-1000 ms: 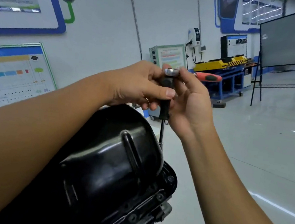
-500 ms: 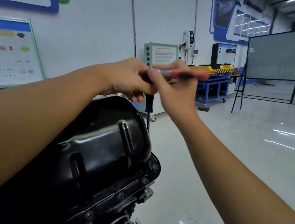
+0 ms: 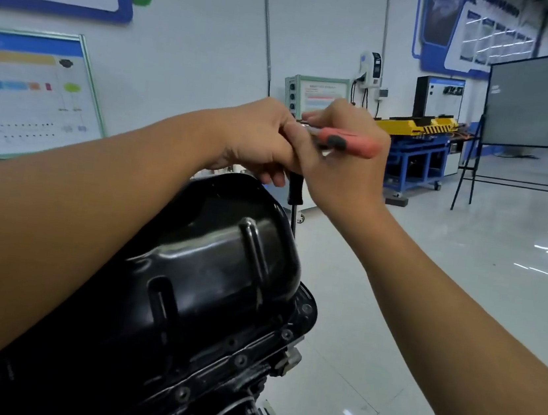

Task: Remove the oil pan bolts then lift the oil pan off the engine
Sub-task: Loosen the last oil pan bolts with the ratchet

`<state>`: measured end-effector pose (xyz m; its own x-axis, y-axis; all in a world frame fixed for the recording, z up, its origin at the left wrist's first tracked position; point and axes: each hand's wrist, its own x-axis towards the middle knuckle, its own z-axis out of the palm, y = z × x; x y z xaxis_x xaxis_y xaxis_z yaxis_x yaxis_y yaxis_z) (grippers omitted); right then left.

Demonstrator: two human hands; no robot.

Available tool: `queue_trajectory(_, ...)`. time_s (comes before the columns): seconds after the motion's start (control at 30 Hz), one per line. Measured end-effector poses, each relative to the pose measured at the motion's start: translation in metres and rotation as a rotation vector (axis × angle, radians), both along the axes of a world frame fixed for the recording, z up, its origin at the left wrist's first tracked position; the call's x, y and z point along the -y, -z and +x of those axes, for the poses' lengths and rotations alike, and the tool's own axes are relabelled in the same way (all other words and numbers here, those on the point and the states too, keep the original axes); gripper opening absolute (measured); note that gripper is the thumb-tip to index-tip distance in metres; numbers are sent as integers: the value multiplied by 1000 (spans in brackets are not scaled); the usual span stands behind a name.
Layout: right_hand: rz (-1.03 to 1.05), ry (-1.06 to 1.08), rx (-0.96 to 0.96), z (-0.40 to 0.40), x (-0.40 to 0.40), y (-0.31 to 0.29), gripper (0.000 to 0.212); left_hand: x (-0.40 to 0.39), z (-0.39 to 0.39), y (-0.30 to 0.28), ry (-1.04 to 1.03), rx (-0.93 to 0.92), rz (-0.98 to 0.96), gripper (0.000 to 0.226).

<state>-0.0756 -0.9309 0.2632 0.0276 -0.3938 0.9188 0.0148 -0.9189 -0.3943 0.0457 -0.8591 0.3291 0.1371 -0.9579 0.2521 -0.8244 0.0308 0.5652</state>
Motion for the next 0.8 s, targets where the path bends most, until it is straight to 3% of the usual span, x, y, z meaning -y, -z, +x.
queue_trajectory(0.03, -58, 70, -59, 0, 2, -2, 23, 1, -1, 1, -18, 5, -17, 18)
queue_trajectory(0.07, -13, -3, -62, 0, 4, -4, 21, 2, -1, 2, -24, -3, -32, 15)
queue_trajectory(0.2, 810, -1013, 240, -3, 6, -10, 16, -3, 0, -2, 57, -115, 25, 4)
queue_trajectory(0.27, 930, -1194, 261, -3, 11, -3, 11, -5, 1, -3, 101, -137, 44, 5)
queue_trajectory(0.33, 770, -1042, 246, -4, 9, 4, 8, -4, 0, -3, 91, -107, 31, 5)
queue_trajectory(0.43, 272, -450, 205, -3, 5, 7, 8, 2, -3, 0, 10, 0, -25, 8)
queue_trajectory(0.5, 41, -178, 96, 0, 3, 5, 7, 4, -4, 2, -22, 45, -61, 5)
queue_trajectory(0.57, 101, -217, 55, -2, 5, -1, 5, 3, -3, 1, 15, 12, -55, 9)
queue_trajectory(0.67, 299, -496, 27, -7, 10, -5, 10, -3, 1, -1, 109, -59, 34, 14)
queue_trajectory(0.8, 190, -487, -94, -14, 17, -6, 17, -3, 4, -2, 147, -77, 40, 8)
